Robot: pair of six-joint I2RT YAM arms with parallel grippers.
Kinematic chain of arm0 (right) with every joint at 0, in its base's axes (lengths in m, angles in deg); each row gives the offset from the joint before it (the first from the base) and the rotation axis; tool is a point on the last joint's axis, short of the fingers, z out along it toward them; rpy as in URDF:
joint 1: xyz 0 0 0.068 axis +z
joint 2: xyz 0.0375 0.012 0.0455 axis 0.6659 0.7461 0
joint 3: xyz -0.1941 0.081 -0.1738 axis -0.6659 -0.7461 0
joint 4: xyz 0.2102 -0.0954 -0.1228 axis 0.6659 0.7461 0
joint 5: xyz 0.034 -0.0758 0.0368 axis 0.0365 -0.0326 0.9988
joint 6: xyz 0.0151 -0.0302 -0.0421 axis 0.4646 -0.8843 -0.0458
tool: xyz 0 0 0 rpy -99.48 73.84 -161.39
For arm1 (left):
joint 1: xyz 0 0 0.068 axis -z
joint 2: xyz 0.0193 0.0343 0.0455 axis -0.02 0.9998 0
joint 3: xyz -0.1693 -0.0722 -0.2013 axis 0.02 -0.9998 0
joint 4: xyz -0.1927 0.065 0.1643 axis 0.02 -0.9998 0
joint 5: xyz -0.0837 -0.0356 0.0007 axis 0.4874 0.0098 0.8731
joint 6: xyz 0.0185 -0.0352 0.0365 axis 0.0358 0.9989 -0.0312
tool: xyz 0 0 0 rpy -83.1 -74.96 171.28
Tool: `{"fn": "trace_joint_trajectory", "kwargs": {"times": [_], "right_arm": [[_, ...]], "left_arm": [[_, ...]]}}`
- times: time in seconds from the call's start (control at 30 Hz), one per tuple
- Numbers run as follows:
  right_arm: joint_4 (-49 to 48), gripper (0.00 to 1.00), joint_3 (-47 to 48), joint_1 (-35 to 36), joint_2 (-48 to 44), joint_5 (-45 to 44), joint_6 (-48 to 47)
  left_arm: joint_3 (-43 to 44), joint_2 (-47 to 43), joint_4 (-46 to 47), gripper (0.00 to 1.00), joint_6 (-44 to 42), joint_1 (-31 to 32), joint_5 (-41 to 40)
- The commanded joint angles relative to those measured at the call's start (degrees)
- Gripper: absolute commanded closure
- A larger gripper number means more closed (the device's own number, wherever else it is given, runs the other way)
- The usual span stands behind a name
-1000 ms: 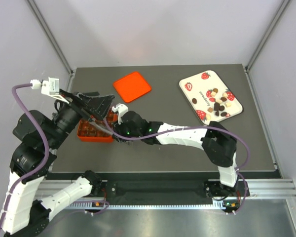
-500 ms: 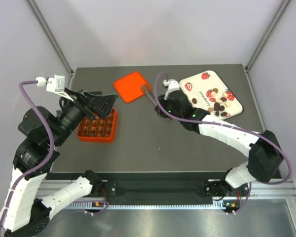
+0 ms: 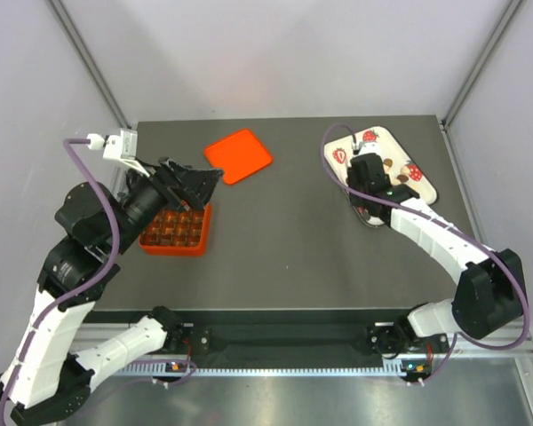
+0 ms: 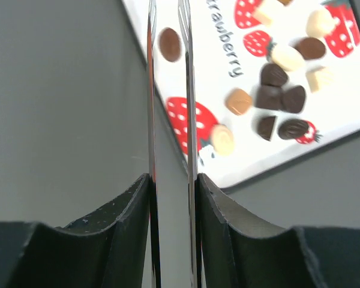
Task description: Pack the chocolate
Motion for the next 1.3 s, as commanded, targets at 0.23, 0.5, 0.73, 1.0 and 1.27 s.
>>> {"fn": "trace_joint_trajectory", "kwargs": {"times": [0.23,0.5,0.73,1.0,1.27], "right_arm": [[1.57,0.65,0.26,-6.84,-0.23,5.12,-3.38],[0.95,0.64,0.09,-7.10,0.65,6.97,-3.47],[0.60,0.63,-0.44,-7.19,1.53,6.70,-3.64],[-0.19,0.62,-1.23,-7.28,2.93,8.11,-3.55],[-0.72,0.62,-1.67,-7.36,4.86,7.94,-3.64]], "left_arm": [[-0.72,1.03,2.12,0.02,-0.86,-0.15,0.12],[-0.63,1.12,1.86,0.02,-1.04,-0.15,0.39],[-0.45,1.38,2.03,0.02,-1.13,-0.15,0.74],[-0.63,1.38,2.21,0.02,-1.13,-0.15,0.83],[-0.63,1.38,2.03,0.02,-1.13,-0.15,0.56]]}}
